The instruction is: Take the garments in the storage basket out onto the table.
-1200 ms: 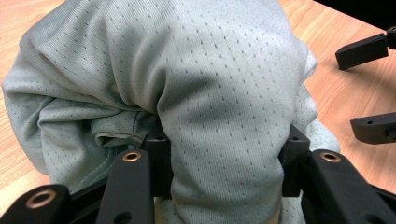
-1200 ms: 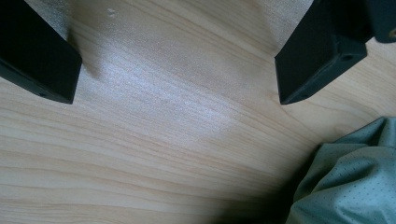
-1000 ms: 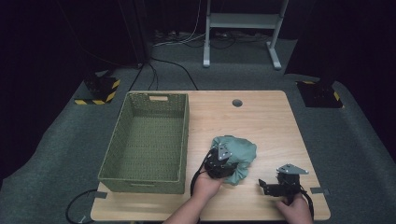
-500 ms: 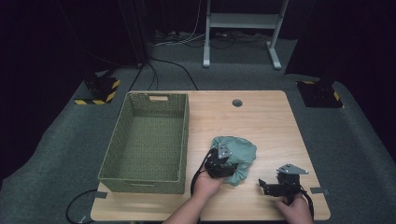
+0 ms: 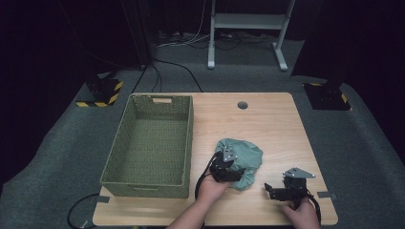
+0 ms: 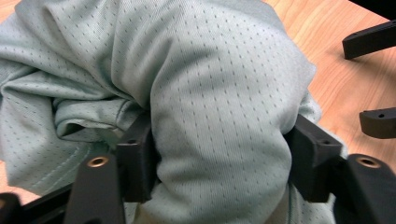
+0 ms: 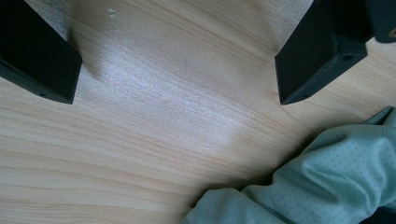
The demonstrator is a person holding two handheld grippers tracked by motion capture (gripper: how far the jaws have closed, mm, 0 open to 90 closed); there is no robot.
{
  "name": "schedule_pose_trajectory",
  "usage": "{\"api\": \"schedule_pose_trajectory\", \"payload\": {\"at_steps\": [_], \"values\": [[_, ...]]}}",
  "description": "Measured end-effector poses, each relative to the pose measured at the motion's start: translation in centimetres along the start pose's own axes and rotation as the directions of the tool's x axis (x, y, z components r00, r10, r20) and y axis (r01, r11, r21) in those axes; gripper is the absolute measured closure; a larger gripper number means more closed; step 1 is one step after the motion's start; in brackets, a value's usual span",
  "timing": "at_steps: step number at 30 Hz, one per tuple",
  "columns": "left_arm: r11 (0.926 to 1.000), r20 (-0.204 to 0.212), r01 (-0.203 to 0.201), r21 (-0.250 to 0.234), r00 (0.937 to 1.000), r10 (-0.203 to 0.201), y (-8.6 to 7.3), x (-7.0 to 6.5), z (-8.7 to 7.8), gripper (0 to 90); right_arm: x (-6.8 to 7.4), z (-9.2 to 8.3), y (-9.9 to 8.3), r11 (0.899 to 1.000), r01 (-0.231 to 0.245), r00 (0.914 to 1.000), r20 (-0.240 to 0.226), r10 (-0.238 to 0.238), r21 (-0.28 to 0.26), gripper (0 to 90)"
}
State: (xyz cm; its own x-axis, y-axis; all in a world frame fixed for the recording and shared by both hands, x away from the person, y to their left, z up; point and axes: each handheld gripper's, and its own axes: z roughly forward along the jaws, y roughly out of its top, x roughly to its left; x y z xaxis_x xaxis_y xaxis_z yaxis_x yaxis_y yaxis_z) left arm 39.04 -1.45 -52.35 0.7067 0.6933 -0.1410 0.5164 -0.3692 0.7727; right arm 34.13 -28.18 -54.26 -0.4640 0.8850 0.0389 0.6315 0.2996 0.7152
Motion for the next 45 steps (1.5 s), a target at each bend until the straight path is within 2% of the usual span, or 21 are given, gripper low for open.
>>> {"api": "schedule_pose_trajectory", "payload": {"at_steps": [10, 22, 37, 45], "values": [[0.9999, -0.004, 0.011, 0.008, 0.9999, -0.011, 0.2, -0.3, 0.0, 14.9, 0.0, 0.0, 0.0, 1.000, -0.004, 1.0000, -0.003, 0.004, -0.002, 0.1], [0.9996, -0.025, 0.010, -0.025, 0.9996, -0.011, 0.9, -0.6, -1.2, 2.7, 0.0, 0.0, 0.0, 1.000, 0.002, 1.0000, 0.002, -0.002, 0.001, 0.0], [0.9964, -0.010, -0.011, -0.084, 0.9999, 0.010, 1.8, -0.9, -3.2, 0.6, 0.0, 0.0, 0.0, 1.000, -0.006, 1.0000, -0.003, 0.006, -0.001, 0.0], [0.9928, 0.004, -0.033, -0.115, 0.9994, 0.034, 2.5, -1.3, -4.4, 0.6, 0.2, 0.1, 0.0, 1.000, 0.011, 0.9999, 0.013, -0.011, 0.007, 0.0]]}}
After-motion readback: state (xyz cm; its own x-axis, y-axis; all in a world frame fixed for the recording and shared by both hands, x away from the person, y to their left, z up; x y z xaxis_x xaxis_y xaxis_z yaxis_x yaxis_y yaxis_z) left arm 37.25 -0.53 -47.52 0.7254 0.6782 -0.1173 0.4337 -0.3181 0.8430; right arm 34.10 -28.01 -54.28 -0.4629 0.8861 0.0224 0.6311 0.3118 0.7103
